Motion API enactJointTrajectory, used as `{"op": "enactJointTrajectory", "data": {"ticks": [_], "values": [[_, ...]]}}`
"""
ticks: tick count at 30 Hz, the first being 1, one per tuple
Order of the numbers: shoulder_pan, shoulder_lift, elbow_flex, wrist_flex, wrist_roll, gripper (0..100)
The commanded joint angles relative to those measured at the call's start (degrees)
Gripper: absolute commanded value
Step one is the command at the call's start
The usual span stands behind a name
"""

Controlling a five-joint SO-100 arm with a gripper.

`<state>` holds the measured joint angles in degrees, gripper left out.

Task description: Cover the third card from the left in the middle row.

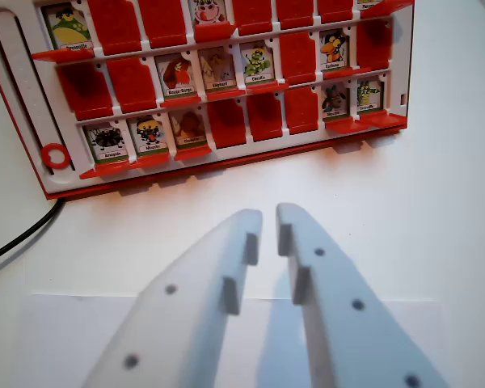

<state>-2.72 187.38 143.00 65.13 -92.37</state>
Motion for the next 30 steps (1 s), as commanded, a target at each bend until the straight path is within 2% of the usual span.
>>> {"op": "enactJointTrajectory", "data": {"ticks": [1, 12, 30], "values": [[-0.2, 0.1, -3.3, 0.3, 0.18, 2], [-0.2, 0.1, -3.6, 0.4, 0.18, 2], [-0.8, 0.2, -0.8, -5.0, -1.05, 2]]}}
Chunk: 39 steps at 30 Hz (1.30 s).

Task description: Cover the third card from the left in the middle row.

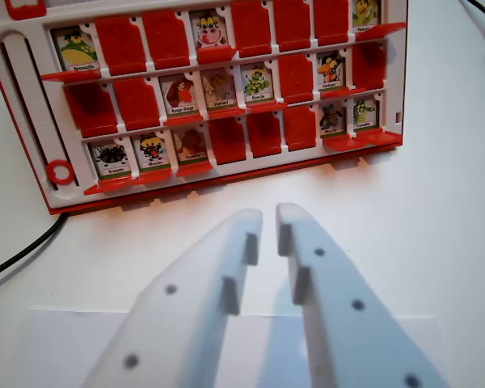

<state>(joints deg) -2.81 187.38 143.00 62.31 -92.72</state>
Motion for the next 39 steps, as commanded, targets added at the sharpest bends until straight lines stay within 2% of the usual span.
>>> {"op": "enactJointTrajectory", "data": {"ticks": [1, 6, 11, 20, 28, 39], "values": [[-0.8, 0.2, -0.4, -2.5, -0.79, 2], [-1.6, -0.4, 1.5, -4.6, -1.49, 2], [-2.5, -6.2, 1.7, -7.1, -0.53, 2], [-5.2, -19.2, 5.5, -19.9, -0.88, 2], [-6.0, -35.8, 5.8, -34.1, 0.09, 2], [-8.4, -51.9, 3.7, -46.3, 1.41, 2]]}}
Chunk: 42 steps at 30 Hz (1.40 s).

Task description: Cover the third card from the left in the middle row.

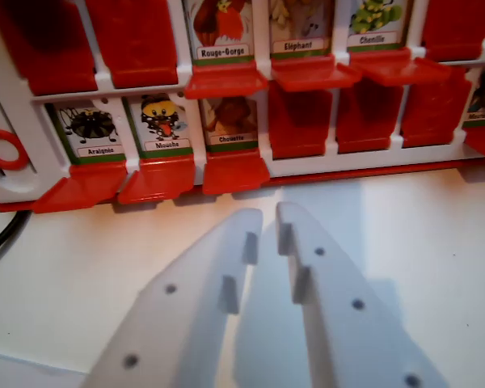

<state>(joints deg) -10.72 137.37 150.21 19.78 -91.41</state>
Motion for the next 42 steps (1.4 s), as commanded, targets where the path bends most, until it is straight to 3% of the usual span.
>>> {"op": "enactJointTrajectory", "data": {"ticks": [1, 24, 34, 42], "values": [[-0.7, -3.0, -3.6, -4.7, 0.09, 2], [-2.7, -27.7, -15.6, -16.4, -0.18, 2], [-3.2, -34.3, -20.8, -18.6, -1.23, 2], [-3.1, -37.7, -27.8, -18.8, -0.44, 2]]}}
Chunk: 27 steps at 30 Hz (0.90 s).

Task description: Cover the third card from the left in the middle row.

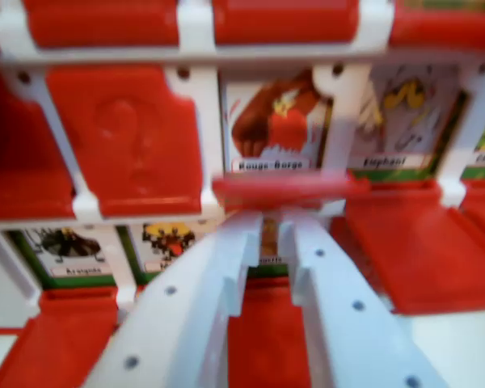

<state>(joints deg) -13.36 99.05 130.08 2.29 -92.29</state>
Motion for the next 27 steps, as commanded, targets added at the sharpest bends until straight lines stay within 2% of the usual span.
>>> {"op": "enactJointTrajectory", "data": {"ticks": [1, 7, 14, 19, 27], "values": [[-0.4, 0.4, -8.3, -1.5, 0.26, 2], [-0.6, -1.0, -12.0, -0.4, 0.0, 2], [-1.0, 6.2, -10.1, 4.7, -0.09, 2], [-0.4, 19.2, -4.6, 11.2, -0.26, 2], [4.1, 51.0, 6.4, 28.3, -2.46, 2]]}}
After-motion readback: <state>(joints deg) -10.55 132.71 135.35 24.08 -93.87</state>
